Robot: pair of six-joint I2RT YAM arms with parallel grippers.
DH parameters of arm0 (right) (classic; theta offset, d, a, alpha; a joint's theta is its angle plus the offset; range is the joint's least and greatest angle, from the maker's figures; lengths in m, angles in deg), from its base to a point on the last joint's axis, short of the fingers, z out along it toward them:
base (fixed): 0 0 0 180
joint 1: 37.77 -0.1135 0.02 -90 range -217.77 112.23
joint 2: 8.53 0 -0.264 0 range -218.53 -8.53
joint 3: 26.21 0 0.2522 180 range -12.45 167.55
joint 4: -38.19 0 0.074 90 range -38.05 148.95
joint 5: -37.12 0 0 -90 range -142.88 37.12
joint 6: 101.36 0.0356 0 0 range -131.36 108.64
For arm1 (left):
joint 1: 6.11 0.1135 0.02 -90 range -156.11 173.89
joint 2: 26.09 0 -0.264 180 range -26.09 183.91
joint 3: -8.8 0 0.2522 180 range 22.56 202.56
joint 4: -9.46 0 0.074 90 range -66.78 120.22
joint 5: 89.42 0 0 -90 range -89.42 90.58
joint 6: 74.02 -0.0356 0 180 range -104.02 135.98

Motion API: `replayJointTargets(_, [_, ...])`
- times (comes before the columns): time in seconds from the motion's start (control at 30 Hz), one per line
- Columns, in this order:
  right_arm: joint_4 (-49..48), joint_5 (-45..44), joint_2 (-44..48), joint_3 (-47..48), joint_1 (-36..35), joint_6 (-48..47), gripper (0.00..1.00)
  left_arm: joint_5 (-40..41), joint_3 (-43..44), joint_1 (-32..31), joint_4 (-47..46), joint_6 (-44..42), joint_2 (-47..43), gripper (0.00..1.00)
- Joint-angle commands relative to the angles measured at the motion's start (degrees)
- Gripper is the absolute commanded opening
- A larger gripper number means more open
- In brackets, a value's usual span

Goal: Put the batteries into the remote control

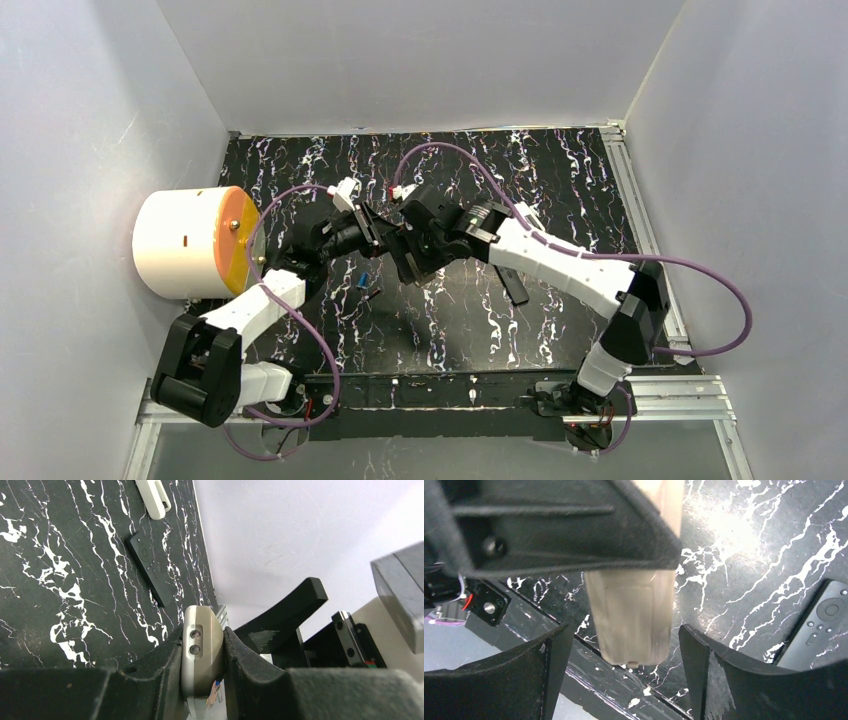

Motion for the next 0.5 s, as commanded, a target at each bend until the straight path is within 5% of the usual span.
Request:
replayJointTargets(0.0, [-11.44,3.06,9.13,-5.62,0.29,0.24,0.9,-2.46,2.86,0.77,-2.22,1.64,0.64,0.0])
replayJointTargets(0.2, [-25.81,-0.49,20.97,-19.25,1.43,8.43,0.99,-3.57,4.66,1.38,-2.32,4.76,1.71,0.0])
replayJointTargets(0.33, [-47.93,-5.14,31.57,-35.63,1.56,19.3,0.99,-4.14,5.59,1.41,-4.13,7.79,2.24,0.0])
replayJointTargets(0.47, [-58.94,-11.64,37.87,-44.0,1.53,27.35,0.99,-4.93,6.77,1.47,-6.5,11.76,2.74,0.0])
